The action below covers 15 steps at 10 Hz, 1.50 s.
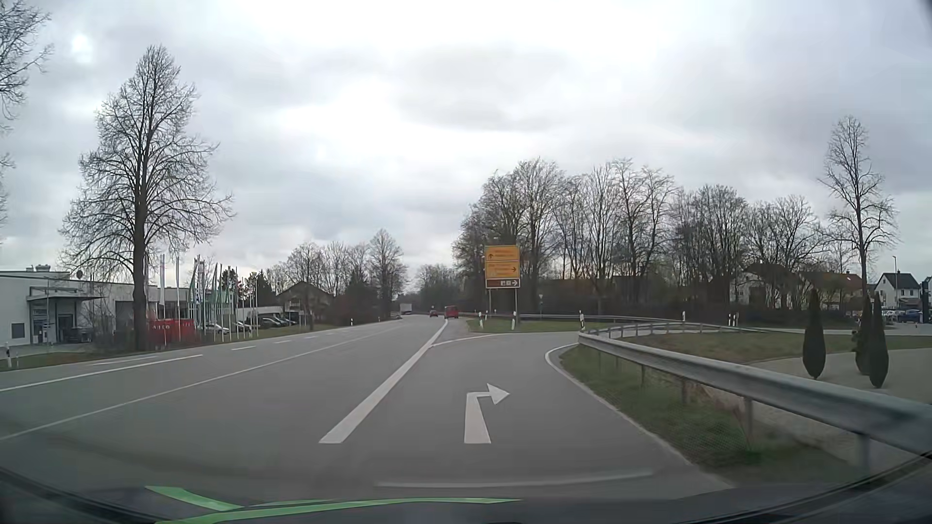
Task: Follow the waypoints while adhering to traffic rules and regulations
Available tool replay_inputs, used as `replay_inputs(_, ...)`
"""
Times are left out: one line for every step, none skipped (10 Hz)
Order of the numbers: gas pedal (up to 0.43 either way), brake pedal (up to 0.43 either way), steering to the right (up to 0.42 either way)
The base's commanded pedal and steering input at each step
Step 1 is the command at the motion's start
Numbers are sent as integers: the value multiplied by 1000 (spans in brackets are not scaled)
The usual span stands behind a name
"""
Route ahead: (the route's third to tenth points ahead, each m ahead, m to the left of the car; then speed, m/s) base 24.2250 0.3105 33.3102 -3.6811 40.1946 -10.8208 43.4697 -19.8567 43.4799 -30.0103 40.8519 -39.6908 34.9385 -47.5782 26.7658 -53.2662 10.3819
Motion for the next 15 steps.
replay_inputs(0, 159, 1)
replay_inputs(0, 159, 2)
replay_inputs(0, 159, 2)
replay_inputs(0, 159, 4)
replay_inputs(0, 159, 14)
replay_inputs(0, 159, 18)
replay_inputs(0, 165, 22)
replay_inputs(0, 165, 25)
replay_inputs(0, 171, 30)
replay_inputs(0, 171, 36)
replay_inputs(0, 171, 45)
replay_inputs(0, 171, 55)
replay_inputs(0, 171, 63)
replay_inputs(0, 171, 68)
replay_inputs(0, 165, 74)
